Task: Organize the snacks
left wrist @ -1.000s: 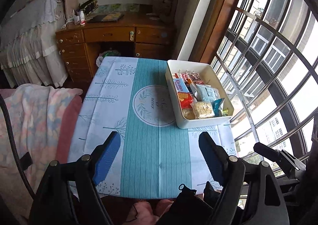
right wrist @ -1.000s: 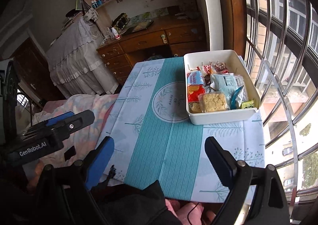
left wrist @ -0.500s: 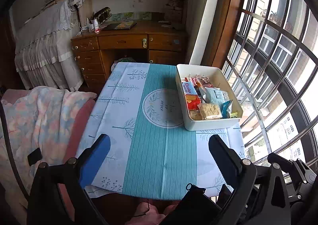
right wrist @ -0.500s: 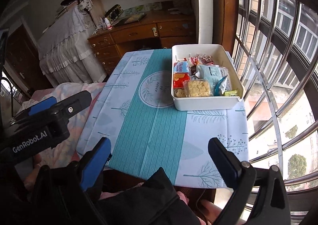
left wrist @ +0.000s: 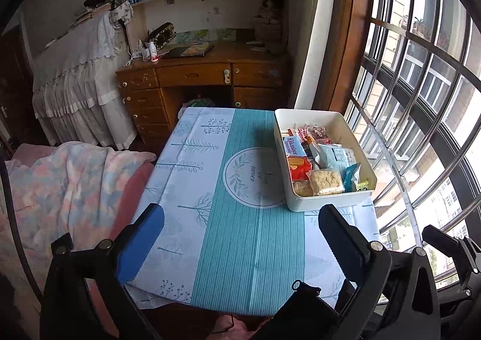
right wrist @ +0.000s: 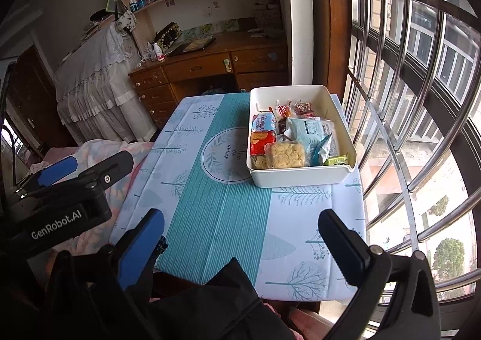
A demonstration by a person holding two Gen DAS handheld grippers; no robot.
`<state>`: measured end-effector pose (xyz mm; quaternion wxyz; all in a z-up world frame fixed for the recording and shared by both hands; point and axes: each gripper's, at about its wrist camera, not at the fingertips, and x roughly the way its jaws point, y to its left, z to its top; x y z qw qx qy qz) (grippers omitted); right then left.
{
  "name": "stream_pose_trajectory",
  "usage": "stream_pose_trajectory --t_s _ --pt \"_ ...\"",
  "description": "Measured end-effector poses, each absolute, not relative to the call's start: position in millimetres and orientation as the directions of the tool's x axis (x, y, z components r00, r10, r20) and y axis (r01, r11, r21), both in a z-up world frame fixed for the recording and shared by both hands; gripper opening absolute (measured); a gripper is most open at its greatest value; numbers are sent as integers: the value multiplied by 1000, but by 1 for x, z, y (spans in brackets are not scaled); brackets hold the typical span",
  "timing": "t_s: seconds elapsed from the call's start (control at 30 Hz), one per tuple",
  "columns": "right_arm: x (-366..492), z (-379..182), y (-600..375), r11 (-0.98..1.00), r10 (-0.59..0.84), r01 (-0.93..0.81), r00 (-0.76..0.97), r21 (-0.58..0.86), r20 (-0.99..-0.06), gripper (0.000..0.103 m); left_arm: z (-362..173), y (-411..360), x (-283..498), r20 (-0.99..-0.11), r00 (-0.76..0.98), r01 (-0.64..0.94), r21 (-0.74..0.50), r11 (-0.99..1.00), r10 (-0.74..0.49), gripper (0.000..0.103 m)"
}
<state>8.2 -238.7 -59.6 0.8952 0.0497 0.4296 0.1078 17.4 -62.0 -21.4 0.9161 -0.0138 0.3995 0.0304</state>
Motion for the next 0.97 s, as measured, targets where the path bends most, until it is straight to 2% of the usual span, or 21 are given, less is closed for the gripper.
stream_pose_trajectory --t_s 0.97 --pt "30 -68 -247 972 230 -106 597 208 -768 103 -26 -65 39 -740 672 -12 18 1000 21 102"
